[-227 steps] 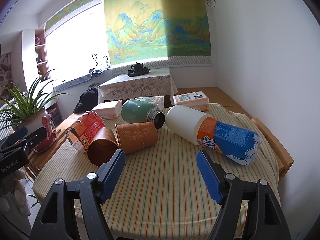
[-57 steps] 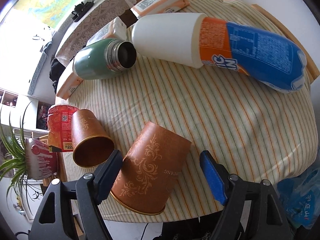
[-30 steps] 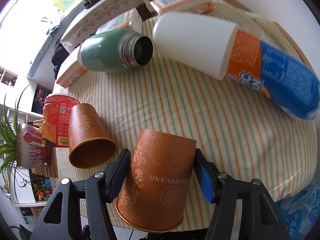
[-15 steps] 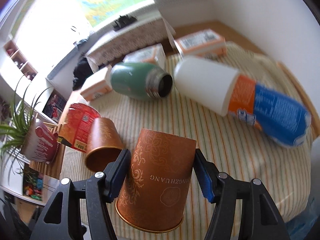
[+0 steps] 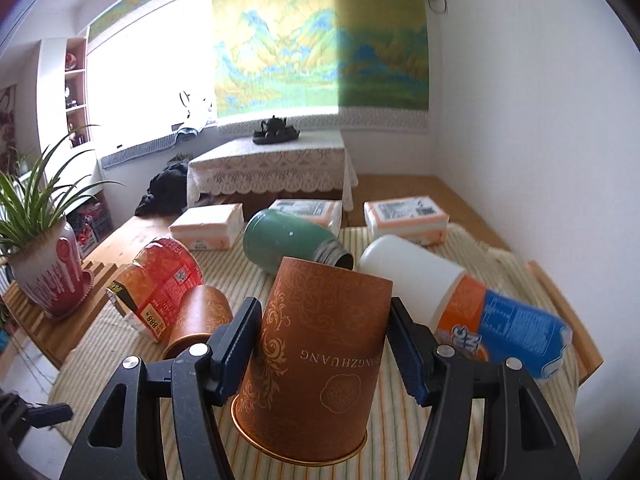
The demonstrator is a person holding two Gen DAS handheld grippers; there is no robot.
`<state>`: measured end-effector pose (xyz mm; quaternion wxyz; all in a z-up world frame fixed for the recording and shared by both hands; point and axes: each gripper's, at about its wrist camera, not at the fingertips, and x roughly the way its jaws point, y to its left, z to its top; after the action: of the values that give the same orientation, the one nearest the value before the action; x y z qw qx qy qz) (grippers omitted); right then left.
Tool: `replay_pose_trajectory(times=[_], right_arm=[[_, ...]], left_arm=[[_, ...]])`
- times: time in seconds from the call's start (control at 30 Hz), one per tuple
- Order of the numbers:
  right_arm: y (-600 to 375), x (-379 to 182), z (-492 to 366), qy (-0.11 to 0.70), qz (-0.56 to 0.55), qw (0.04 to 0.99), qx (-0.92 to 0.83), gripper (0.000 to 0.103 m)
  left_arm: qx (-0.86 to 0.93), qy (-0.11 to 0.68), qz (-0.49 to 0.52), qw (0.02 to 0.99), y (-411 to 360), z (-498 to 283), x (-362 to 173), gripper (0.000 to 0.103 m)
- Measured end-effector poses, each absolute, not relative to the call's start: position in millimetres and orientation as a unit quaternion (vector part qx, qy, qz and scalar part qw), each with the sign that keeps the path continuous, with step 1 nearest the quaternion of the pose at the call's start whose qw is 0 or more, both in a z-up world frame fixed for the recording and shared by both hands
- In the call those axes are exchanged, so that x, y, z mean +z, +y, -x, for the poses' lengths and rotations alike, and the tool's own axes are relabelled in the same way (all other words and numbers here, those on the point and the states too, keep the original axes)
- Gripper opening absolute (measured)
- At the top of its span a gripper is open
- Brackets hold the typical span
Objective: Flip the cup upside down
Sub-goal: 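Lift the copper cup with the right tool and rotate it mouth-down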
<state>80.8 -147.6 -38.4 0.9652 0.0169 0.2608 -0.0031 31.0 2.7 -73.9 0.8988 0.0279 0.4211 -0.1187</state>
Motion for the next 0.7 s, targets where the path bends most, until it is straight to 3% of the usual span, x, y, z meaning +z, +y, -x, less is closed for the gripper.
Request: replay_pose_trajectory(times=[0.7], right_arm=[[-152,-68,-77,0.236,-0.013,0.972,0.004,0.059]], left_arm=[[-0.113,0.428,-0.018,0.896,6,-31,-78,0.085]])
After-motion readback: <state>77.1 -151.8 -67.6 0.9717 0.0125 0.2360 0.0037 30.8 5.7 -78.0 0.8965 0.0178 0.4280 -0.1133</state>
